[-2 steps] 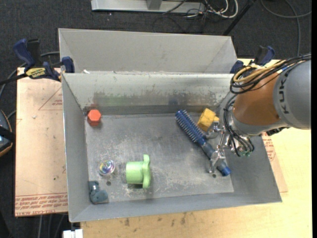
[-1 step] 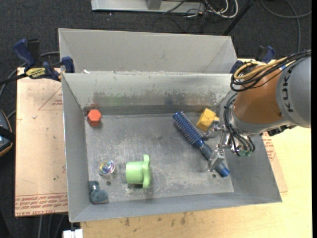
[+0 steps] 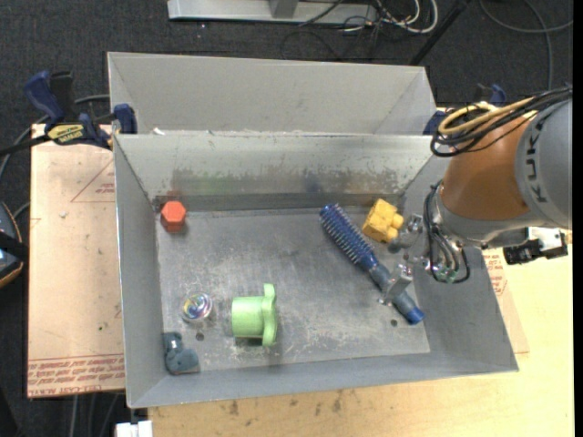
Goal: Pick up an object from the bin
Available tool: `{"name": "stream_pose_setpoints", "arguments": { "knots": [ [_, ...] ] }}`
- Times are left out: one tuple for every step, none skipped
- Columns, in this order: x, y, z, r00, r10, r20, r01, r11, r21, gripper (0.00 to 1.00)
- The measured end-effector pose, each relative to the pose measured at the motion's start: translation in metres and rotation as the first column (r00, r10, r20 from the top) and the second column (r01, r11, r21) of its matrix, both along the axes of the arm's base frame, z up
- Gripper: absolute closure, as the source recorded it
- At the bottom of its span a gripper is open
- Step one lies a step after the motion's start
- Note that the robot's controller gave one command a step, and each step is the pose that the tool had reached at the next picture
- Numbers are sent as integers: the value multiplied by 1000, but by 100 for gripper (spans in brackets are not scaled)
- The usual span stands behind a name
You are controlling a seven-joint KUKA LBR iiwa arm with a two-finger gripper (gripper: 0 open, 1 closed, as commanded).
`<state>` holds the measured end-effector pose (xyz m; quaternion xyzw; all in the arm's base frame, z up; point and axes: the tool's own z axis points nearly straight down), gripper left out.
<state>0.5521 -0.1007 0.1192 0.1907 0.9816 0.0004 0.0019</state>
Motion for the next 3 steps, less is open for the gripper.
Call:
{"name": "stream_pose_setpoints", "arguments": {
  "knots": [
    [3, 5, -46, 991, -132, 0, 132, 991, 1, 0],
    [4, 5, -44, 991, -130, -2, 130, 992, 0, 0],
    [6, 4, -43, 991, -131, 6, 131, 991, -1, 100]
  ]
}}
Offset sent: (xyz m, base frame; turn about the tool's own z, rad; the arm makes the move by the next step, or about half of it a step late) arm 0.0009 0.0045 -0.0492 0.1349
